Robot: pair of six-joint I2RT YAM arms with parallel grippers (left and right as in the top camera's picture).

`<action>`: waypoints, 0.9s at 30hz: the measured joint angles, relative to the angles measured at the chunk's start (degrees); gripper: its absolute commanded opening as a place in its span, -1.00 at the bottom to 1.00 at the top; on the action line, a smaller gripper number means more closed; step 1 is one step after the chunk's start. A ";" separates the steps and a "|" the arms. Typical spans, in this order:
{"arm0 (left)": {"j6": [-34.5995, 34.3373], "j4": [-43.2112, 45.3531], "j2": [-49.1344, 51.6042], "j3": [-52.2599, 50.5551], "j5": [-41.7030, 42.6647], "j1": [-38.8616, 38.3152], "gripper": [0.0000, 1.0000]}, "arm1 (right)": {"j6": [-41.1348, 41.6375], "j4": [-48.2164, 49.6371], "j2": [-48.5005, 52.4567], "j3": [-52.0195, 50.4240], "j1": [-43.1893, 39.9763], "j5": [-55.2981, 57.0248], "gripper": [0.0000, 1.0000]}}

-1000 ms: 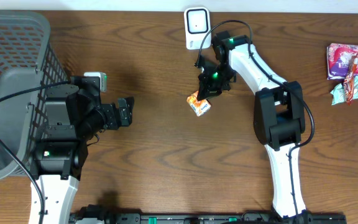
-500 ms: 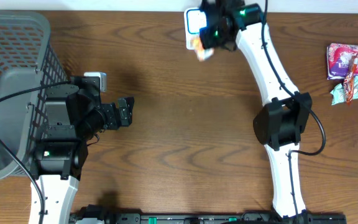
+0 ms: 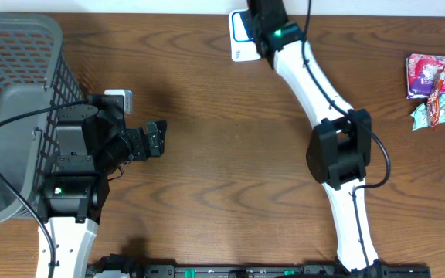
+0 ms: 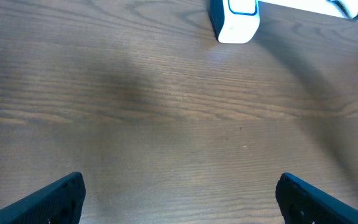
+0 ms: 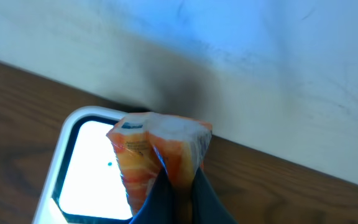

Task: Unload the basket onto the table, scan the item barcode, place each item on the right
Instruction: 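Hold the orange box in front of the scanner with the right gripper, then carry the orange box to the far right beside the other items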

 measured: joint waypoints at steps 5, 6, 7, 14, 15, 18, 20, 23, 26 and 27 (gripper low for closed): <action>0.00 0.00 0.00 0.00 0.00 0.00 0.94 | -3.65 2.51 0.02 -2.03 1.86 4.66 -0.98; 0.00 0.00 0.00 0.00 0.00 0.00 0.94 | -4.11 2.78 0.02 -2.03 2.19 5.16 -0.98; 0.00 0.00 0.00 0.00 0.00 0.00 0.95 | -4.52 2.95 0.02 -2.03 2.56 5.68 -0.98; 0.00 0.00 0.00 0.00 0.00 0.00 0.94 | -4.85 1.46 0.02 -2.03 3.13 8.26 -0.98; 0.00 -0.02 0.00 0.00 0.00 0.00 0.94 | -4.26 1.22 0.02 -2.03 3.02 8.98 -0.98; 0.00 -0.02 0.00 0.00 -0.02 0.00 0.95 | -2.64 0.28 -0.13 -2.03 2.40 10.40 -0.98; 0.00 -0.02 0.00 0.00 0.00 0.00 0.94 | -1.84 -2.29 -0.74 -2.05 1.14 11.06 -0.98; 0.00 -0.02 0.00 0.00 -0.02 0.00 0.94 | -1.33 -6.60 -2.34 -2.08 -1.68 11.80 -0.98; 0.00 -0.04 0.00 0.00 0.00 0.00 0.94 | -0.42 -13.16 -4.72 -2.08 -6.51 14.45 -0.98; 0.00 0.00 0.00 0.00 0.00 0.00 0.94 | -0.17 -15.32 -5.51 -2.08 -8.41 15.87 -0.98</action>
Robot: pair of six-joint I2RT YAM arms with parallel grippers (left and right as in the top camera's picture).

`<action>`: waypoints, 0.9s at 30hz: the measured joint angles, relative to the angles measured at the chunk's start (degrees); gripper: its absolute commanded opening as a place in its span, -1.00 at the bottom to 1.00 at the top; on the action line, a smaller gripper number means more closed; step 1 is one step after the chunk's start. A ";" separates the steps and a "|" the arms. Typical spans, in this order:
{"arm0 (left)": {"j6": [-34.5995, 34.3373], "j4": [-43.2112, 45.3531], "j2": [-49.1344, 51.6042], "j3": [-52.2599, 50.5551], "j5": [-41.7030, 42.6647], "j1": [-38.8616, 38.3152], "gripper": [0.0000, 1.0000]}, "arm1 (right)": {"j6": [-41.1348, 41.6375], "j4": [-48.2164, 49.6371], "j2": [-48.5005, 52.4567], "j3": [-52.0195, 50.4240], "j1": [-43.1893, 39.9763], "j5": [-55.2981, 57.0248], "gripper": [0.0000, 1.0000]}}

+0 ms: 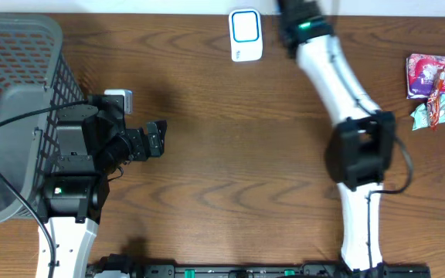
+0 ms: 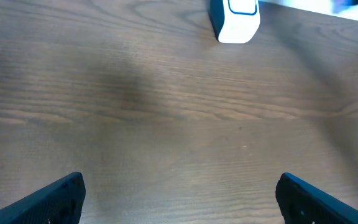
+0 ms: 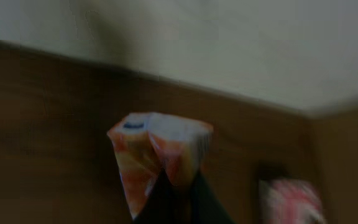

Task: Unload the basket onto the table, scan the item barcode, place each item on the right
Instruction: 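Carry the orange box to the far right beside the other items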

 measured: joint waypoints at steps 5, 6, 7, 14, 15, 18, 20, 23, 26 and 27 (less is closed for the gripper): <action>0.00 -0.04 0.00 0.00 0.00 0.00 0.94 | 2.19 -12.48 -1.99 0.02 -10.64 5.31 -0.97; 0.00 0.00 0.00 0.00 0.00 0.00 0.94 | 2.78 -14.01 -1.99 0.02 -12.17 5.75 -0.98; 0.00 0.00 0.00 0.00 -0.02 0.00 0.94 | 3.78 -16.55 -1.99 0.02 -14.14 5.97 -0.97; 0.00 -0.02 0.00 0.00 -0.02 0.00 0.94 | 9.42 -23.15 -1.99 -0.04 -23.78 0.46 -0.98; 0.00 -0.02 0.00 0.00 0.00 0.00 0.94 | 9.86 -23.50 -1.99 -0.04 -25.20 -1.81 -0.98; 0.00 0.00 0.00 0.00 0.00 0.00 0.94 | 10.58 -23.98 -1.99 -0.04 -28.65 -6.47 -0.98; 0.00 0.00 0.00 0.00 0.00 0.00 0.94 | 11.41 -24.15 -1.99 -0.09 -31.10 -8.55 -0.98; 0.00 -0.02 0.00 0.00 0.00 0.00 0.94 | 12.00 -24.15 -1.99 -0.17 -33.92 -10.03 -0.98; 0.00 -0.02 0.00 0.00 0.00 0.00 0.94 | 12.46 -24.20 -1.99 -0.42 -36.28 -11.58 -0.98; 0.00 0.00 0.00 0.00 0.00 0.00 0.94 | 12.50 -24.17 -1.99 -0.61 -37.07 -12.52 -0.98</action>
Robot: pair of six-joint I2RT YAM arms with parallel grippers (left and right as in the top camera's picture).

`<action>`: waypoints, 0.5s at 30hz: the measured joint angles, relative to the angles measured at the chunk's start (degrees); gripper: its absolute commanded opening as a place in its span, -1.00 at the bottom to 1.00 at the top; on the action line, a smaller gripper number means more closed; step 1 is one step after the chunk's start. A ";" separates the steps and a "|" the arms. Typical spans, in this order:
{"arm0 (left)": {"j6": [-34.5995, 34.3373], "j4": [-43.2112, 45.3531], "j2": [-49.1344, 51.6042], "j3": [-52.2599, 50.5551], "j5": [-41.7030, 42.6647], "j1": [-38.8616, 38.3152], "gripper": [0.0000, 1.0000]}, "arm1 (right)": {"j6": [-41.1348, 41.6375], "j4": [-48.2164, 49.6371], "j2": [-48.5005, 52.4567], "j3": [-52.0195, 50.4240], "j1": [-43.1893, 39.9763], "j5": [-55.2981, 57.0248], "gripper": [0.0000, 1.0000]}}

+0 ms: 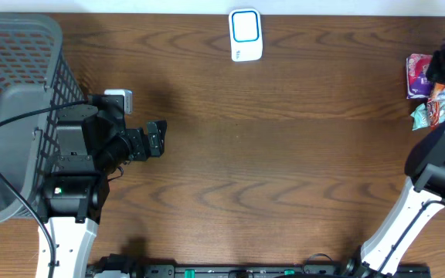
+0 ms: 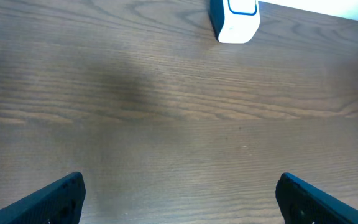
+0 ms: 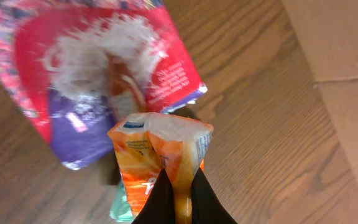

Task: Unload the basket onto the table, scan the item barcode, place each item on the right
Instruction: 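Carry the orange box to the far right beside the other items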

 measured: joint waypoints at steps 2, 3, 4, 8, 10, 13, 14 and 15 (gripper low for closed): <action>0.00 0.00 0.00 0.00 0.00 0.00 0.95 | 0.17 0.04 0.00 -0.48 -1.18 -1.55 -0.97; 0.00 0.00 0.00 0.00 -0.02 0.00 0.94 | 0.22 0.07 0.00 -0.83 -1.73 -2.38 -0.97; 0.00 -0.02 0.00 0.00 -0.02 0.00 0.94 | 0.33 0.22 0.00 -1.40 -2.27 -3.17 -0.97; 0.00 0.00 0.00 0.00 0.00 0.00 0.94 | 0.39 2.29 -0.02 -5.07 -3.56 -4.98 -0.96; 0.00 0.00 0.00 0.00 0.00 0.00 0.94 | 0.39 3.58 -0.02 -7.39 -3.93 -5.18 -0.94; 0.00 0.00 0.00 0.00 0.00 0.00 0.94 | 0.52 5.51 -0.04 -10.56 -4.26 -5.09 -0.56; 0.00 0.00 0.00 0.00 -0.02 0.00 0.94 | 0.37 5.57 -0.04 -10.97 -4.31 -5.09 -0.39; 0.00 -0.02 0.00 0.00 -0.02 0.00 0.94 | 0.44 5.51 -0.04 -11.37 -4.33 -4.92 -0.37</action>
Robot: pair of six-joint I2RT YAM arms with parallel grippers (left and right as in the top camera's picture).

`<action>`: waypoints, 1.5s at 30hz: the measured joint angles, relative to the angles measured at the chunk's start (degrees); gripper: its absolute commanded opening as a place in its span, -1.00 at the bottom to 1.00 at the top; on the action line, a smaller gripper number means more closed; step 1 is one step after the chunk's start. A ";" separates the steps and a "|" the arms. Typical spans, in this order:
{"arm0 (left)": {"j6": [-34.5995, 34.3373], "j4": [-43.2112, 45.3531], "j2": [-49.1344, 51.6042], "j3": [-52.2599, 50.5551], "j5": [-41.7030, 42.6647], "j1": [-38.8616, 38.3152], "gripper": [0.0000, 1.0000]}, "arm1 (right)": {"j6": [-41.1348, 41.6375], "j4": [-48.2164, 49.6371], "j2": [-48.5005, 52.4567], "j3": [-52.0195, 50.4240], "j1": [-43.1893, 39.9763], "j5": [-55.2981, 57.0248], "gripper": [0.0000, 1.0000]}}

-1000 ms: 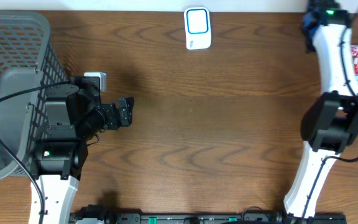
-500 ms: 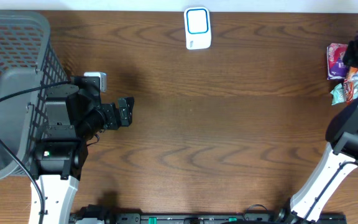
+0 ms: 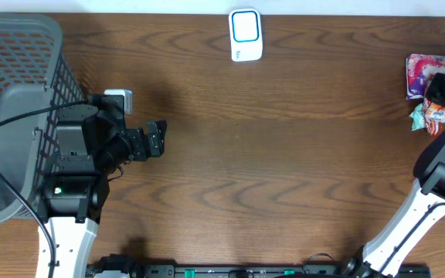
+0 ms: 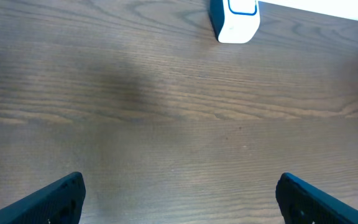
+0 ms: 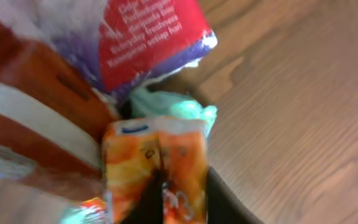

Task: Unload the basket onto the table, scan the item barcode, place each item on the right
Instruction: 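Carry the orange box to the far right beside the other items, then release the orange box and lift the right gripper away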

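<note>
The orange snack packet (image 5: 145, 158) sits low over a pile of snack packs at the table's far right edge. My right gripper (image 5: 185, 182) has its fingers parted on either side of the packet's lower part; in the overhead view the gripper (image 3: 439, 94) hangs over that pile. The white scanner with a blue-framed window (image 3: 246, 35) stands at the back middle of the table and shows as well in the left wrist view (image 4: 235, 18). Far off at the left, my left gripper (image 3: 158, 139) stands open and holds nothing (image 4: 179, 202).
The pile holds a red and purple pack (image 5: 148, 37), a green packet (image 5: 182, 111) and a brown-red bar (image 5: 36, 93). A grey mesh basket (image 3: 6, 46) fills the table's left end, behind the left arm. The table is dark brown wood (image 3: 269, 154).
The right gripper has dropped closer to the pile, so the packs fill its view. Its fingers, then pinched tight on the orange packet, now stand apart. The left arm is unchanged.
The right gripper first held the orange packet right over the scanner's window. Then it was to the right of the scanner, still holding it. Then it was over the pile at the far right, and now it is low on the pile with fingers parted.
</note>
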 measured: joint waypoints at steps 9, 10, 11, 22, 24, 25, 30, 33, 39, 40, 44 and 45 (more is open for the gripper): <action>0.00 0.02 0.00 0.00 0.00 0.00 0.94 | 1.97 -0.96 -2.08 -0.48 -0.02 -1.79 0.66; 0.00 0.02 0.00 0.00 0.02 0.00 0.95 | 2.69 -0.83 -2.75 -0.63 0.04 -2.69 0.69; 0.00 0.02 0.00 0.00 0.02 0.00 0.94 | 3.45 -0.74 -3.61 -0.76 0.04 -3.74 0.71; 0.00 0.00 0.00 0.00 0.02 0.00 0.94 | 10.67 0.37 -23.32 -1.05 0.22 -18.73 0.94; 0.00 0.02 0.00 0.00 0.00 0.00 0.94 | 10.82 -0.79 -26.43 -1.03 0.66 -21.31 0.93; 0.00 0.00 0.00 0.00 0.00 0.00 0.95 | 10.75 -1.36 -27.43 -1.03 0.98 -22.38 0.94; 0.00 0.00 0.00 0.00 0.02 0.00 0.94 | 9.11 -5.14 -29.14 -1.03 4.04 -26.16 0.99; 0.00 0.00 0.00 0.00 0.02 0.00 0.94 | 8.20 -7.37 -29.03 -1.07 6.69 -27.19 0.99; 0.00 0.02 0.00 0.00 0.02 0.00 0.95 | 6.19 -9.77 -29.03 -1.09 11.82 -29.75 0.99; 0.00 0.02 0.00 0.00 0.00 0.00 0.94 | 5.75 -10.08 -29.05 -1.09 12.66 -30.03 0.98; 0.00 0.02 0.00 0.00 0.02 0.00 0.94 | 3.56 -12.28 -29.07 -1.11 16.48 -31.15 0.98; 0.00 0.02 0.00 0.00 0.00 0.00 0.95 | 2.93 -12.92 -29.11 -1.11 17.35 -31.58 0.99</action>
